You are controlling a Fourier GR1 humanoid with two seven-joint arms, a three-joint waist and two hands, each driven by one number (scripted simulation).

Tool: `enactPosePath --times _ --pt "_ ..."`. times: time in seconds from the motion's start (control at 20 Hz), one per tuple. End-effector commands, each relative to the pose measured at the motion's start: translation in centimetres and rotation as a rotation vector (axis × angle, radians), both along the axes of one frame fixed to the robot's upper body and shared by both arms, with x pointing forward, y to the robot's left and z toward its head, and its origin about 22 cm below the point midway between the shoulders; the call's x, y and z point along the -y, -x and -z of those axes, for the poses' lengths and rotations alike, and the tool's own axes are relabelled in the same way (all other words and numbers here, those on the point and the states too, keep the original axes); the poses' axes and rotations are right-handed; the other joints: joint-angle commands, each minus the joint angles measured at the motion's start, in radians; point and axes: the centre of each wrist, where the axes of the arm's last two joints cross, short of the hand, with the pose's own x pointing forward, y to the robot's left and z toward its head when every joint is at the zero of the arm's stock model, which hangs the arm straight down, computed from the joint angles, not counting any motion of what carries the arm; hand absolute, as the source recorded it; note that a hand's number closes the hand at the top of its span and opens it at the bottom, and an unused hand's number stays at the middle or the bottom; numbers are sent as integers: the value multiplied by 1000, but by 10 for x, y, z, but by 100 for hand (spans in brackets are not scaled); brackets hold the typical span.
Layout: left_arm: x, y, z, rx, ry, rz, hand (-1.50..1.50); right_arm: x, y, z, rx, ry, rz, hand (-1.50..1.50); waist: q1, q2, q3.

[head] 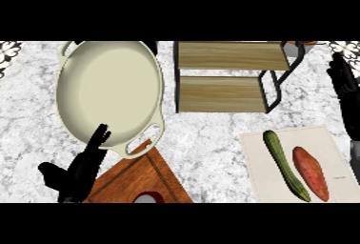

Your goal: Pick the sweet potato from the placemat and place it in the tiered shelf

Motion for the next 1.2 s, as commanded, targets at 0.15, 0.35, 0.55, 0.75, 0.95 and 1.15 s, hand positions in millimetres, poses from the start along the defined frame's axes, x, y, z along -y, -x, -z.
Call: enactPosePath --times 0.15,0.35,0.55,0.75,0.95,1.15 --pt "-19 -36 -46 207 -153 -103 0 -39 6 7 -107 -163 -548 150 57 -3 27" --pt "-24 -47 -66 259 -208 -217 0 20 14 31 -209 -335 -483 -150 36 3 25" --pt "-35 -55 -95 266 -224 -231 0 39 20 30 -168 -521 -753 -150 35 -2 25" --pt "-38 -58 -98 243 -225 -218 0 100 22 -18 -179 -402 -966 -150 31 0 24" --pt "-24 -49 -89 233 -224 -210 0 106 16 -89 -286 -46 -1088 -150 35 -5 22" --pt "-30 -51 -96 242 -223 -240 0 87 24 -117 -340 190 -1152 -150 23 -5 23"
